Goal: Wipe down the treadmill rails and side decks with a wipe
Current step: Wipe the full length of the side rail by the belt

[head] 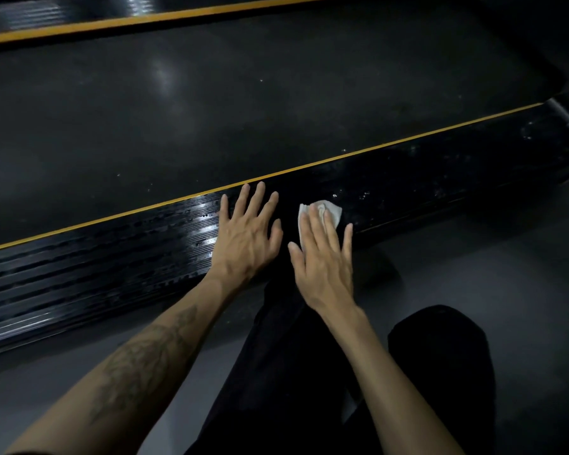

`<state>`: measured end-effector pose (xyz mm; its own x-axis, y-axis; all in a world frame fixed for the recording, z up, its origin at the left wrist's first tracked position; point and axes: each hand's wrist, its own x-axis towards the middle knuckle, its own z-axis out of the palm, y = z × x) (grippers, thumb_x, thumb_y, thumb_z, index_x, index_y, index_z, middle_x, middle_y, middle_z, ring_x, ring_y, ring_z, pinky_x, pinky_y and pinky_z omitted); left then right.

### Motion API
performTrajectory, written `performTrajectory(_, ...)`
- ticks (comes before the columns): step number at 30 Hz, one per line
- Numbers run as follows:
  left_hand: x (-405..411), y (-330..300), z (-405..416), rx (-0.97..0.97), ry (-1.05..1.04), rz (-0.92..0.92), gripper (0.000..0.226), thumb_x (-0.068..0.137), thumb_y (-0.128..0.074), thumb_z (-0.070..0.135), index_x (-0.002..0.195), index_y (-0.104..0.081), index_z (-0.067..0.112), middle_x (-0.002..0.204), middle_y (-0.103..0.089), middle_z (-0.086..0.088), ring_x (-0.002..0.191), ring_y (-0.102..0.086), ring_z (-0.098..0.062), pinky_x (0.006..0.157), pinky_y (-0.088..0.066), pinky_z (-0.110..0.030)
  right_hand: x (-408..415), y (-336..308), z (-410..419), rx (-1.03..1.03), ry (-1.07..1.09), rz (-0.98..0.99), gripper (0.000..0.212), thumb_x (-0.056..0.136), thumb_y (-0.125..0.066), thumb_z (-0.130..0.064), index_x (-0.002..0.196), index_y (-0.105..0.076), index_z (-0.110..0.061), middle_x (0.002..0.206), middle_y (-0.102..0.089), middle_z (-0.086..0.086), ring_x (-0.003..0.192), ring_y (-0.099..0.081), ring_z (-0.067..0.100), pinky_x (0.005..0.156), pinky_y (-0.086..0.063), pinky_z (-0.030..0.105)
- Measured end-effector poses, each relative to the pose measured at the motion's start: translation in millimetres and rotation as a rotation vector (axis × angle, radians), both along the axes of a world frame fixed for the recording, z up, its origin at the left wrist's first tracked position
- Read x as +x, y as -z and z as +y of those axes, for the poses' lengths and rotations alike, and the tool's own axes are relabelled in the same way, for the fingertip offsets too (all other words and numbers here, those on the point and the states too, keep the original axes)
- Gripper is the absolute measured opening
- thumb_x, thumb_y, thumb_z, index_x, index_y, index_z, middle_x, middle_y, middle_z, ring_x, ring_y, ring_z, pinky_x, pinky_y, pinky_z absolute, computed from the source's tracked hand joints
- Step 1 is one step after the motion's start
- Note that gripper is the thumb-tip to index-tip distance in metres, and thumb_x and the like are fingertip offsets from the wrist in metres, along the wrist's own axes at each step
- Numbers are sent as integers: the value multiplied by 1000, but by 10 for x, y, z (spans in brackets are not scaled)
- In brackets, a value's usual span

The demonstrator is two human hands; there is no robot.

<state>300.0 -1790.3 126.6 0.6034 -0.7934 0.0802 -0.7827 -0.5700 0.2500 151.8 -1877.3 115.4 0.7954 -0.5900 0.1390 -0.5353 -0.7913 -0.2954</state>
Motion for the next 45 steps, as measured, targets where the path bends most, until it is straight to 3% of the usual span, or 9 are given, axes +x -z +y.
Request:
performTrajectory(8,-9,-4,-9,-14,-15,-5,68,99,-19,50,159,-35,23,170,-23,-5,159,-13,-26,127,-8,-57,-113,64,1,-15,89,-21,65,107,-20,-44,165,-12,-16,173,-6,4,160,2,17,128,2,51)
performTrajectory(13,5,-10,-21,29,8,21,73,97,-13,52,161,-30,23,171,-18,-7,159,-6,-28,127,-4,-58,-12,22,-63,-7,-29,7,64,107,-16,-45,165,-14,-19,173,-8,-1,159,-1,15,128,4,51)
performTrajectory(16,5,-48,-65,82,1,28,69,99,-16,49,161,-28,21,171,-16,-8,159,-4,-31,125,-2,-61,-38,12,-237,-16,10,18,64,107,-14,-46,165,-16,-20,173,-9,-2,159,-2,15,128,5,51)
performTrajectory(20,-67,-86,-156,89,-37,25,66,98,-26,45,155,-38,15,167,-26,-14,156,-14,-38,123,-7,-67,-145,68,-41,-49,108,-33,63,106,-23,-38,165,-16,-16,173,-10,3,160,-2,18,129,-4,51)
performTrajectory(25,-86,-44,-199,12,-52,2,63,96,-27,47,143,-48,9,159,-37,-19,152,-24,-42,123,-13,-66,-82,7,-152,-25,-48,-12,62,105,-23,-36,164,-23,-19,172,-15,-2,159,-8,16,129,-5,52)
performTrajectory(28,-75,-16,-215,2,-28,2,67,98,-25,51,152,-41,14,166,-29,-15,156,-14,-37,124,-7,-64,-145,17,-302,-60,7,-6,59,107,-23,-35,163,-25,-20,172,-17,-3,159,-10,15,128,-4,55)
performTrajectory(33,-66,3,-247,58,4,9,71,99,-14,53,164,-18,25,173,-4,-4,159,6,-32,125,3,-62,-265,100,-81,-89,83,11,67,104,-26,-38,165,-10,-15,173,-5,4,160,2,19,128,1,54)
performTrajectory(37,-93,-32,-303,78,-12,33,74,97,-12,52,163,-21,21,173,-6,-7,158,6,-34,125,4,-63,-187,20,-255,-54,-35,21,63,105,-21,-39,165,-16,-20,173,-11,-2,159,-5,16,127,-5,59)
performTrajectory(45,-129,-67,-383,70,-52,33,74,94,-16,50,158,-33,16,171,-17,-10,158,0,-38,124,-1,-66,-205,89,-178,-47,106,-21,64,106,-23,-41,164,-18,-15,172,-11,4,160,-3,19,128,-2,55)
